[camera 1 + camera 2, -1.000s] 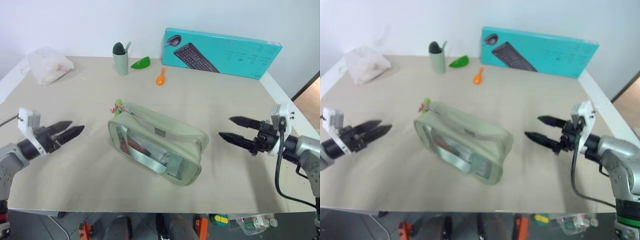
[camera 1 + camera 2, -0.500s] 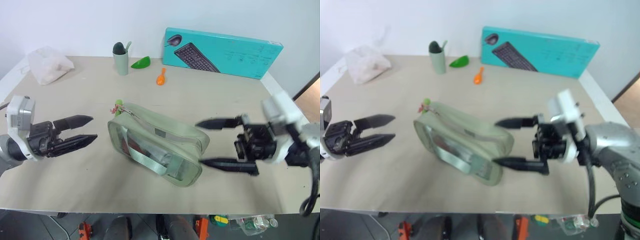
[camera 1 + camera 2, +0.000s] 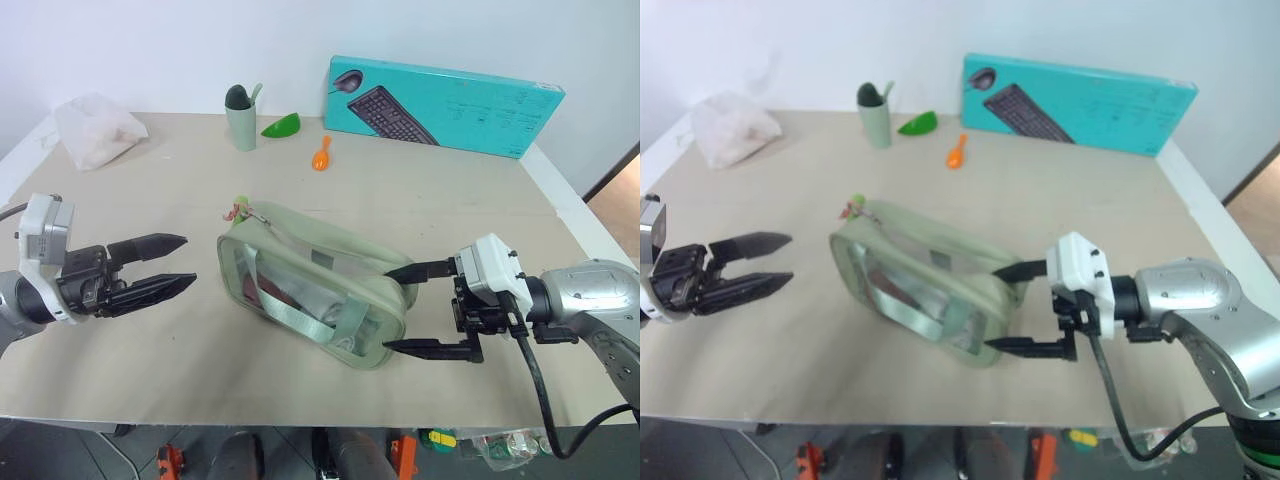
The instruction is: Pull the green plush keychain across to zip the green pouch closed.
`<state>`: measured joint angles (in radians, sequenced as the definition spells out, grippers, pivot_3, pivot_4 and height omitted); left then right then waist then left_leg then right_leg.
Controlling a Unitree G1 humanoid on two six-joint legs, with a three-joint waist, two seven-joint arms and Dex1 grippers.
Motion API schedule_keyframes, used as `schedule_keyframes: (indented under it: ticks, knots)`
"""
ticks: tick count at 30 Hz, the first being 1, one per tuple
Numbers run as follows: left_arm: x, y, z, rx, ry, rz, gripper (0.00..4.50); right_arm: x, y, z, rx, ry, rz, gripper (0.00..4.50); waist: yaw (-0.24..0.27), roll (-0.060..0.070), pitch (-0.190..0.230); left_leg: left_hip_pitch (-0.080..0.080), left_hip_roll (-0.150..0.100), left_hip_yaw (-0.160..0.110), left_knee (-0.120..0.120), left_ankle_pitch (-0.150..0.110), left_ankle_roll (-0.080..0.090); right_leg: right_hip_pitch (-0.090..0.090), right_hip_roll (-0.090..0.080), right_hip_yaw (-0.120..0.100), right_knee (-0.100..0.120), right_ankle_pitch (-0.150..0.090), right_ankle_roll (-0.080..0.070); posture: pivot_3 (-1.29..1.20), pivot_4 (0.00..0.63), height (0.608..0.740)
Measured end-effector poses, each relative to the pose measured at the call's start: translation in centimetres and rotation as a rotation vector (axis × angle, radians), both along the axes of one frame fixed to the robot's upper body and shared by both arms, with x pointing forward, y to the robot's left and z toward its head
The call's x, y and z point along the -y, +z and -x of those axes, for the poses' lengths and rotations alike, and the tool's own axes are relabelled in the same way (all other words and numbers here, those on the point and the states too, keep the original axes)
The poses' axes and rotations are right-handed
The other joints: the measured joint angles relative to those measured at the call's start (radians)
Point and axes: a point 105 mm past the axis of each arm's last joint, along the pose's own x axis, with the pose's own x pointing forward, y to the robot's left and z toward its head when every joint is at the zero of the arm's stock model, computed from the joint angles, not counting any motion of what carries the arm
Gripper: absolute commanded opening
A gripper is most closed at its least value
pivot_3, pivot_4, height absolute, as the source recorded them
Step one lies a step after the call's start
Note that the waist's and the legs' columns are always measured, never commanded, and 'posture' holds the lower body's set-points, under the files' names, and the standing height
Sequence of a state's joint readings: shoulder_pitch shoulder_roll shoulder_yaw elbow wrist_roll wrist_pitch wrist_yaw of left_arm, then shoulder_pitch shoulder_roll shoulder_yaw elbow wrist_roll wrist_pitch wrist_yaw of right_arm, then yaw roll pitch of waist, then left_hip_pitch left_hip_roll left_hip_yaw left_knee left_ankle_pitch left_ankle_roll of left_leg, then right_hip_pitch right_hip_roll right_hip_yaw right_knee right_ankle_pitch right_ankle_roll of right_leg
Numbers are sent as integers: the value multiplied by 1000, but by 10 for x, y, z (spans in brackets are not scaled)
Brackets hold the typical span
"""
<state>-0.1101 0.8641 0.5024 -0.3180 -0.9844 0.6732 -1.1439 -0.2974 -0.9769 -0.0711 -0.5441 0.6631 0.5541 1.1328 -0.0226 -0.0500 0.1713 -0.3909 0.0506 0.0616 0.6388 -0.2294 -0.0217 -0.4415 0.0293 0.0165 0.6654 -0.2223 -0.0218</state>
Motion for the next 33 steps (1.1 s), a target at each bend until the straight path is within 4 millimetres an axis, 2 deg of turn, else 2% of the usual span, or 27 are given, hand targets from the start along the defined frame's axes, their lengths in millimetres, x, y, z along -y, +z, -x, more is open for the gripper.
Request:
schedule_keyframes:
  ticks: [9, 10, 14, 18, 22, 27, 30, 31, 32, 33]
  knots:
    - [-2, -7, -1, -5, 36, 16, 3821, 0, -2, -2, -6, 58, 6, 185, 0, 0, 0, 1, 0, 0, 1, 0, 0, 0, 0, 0, 0, 1, 0, 0, 150, 740]
    - [-2, -7, -1, -3, 40, 19, 3821, 1, -3, -3, -3, 62, 12, 43, 0, 0, 0, 1, 0, 0, 1, 0, 0, 0, 0, 0, 1, 1, 0, 0, 150, 740]
    - [-9, -4, -4, 8, 80, 52, 3821, 5, -2, -15, 70, 43, 54, 43, -1, 0, 0, 1, 1, 1, 1, 0, 0, 0, 1, 0, 1, 1, 0, 0, 150, 740]
    - [-21, -4, -10, -5, 138, 132, 3821, 19, 7, -47, 225, -24, 141, 43, -2, 0, 0, 1, 1, 2, 1, 0, 0, 0, 1, 0, 1, 2, -1, 0, 150, 740]
    - [-25, -4, -14, -12, 166, 178, 3821, 34, 15, -69, 323, -35, 223, 43, 0, 0, 0, 1, 0, 2, 1, 0, 0, 0, 0, 1, 1, 1, -1, 0, 150, 740]
    - [-28, -7, -16, -25, 185, 197, 3821, 38, 16, -71, 329, -3, 253, 43, 2, 0, 0, -1, 0, 1, 1, -1, 0, 0, 0, 0, 1, 0, -3, 0, 150, 740]
    - [-29, -9, -17, -30, 196, 207, 3821, 35, 11, -70, 291, 9, 250, 1192, 1, 0, 0, 0, 0, 1, 1, -1, 1, 0, 0, 1, 1, 0, -3, 0, 150, 740]
    - [-29, -9, -18, -32, 201, 208, 3821, 33, 8, -69, 263, 12, 249, 1396, -1, 0, 0, 0, 1, 1, 1, -1, 1, 0, 0, 1, 1, 0, -3, 0, 150, 740]
    - [-29, -10, -18, -35, 204, 209, 3821, 30, 4, -67, 232, 19, 239, 1871, -2, 0, 0, 0, 1, 1, 1, -1, 1, 0, 0, 1, 1, 1, -3, 0, 150, 740]
    - [-29, -10, -18, -36, 206, 210, 3821, 27, 1, -65, 210, 29, 228, 2138, -2, 0, 0, 1, 1, 1, 1, -1, 0, 0, 1, 1, 2, 1, -3, 0, 150, 740]
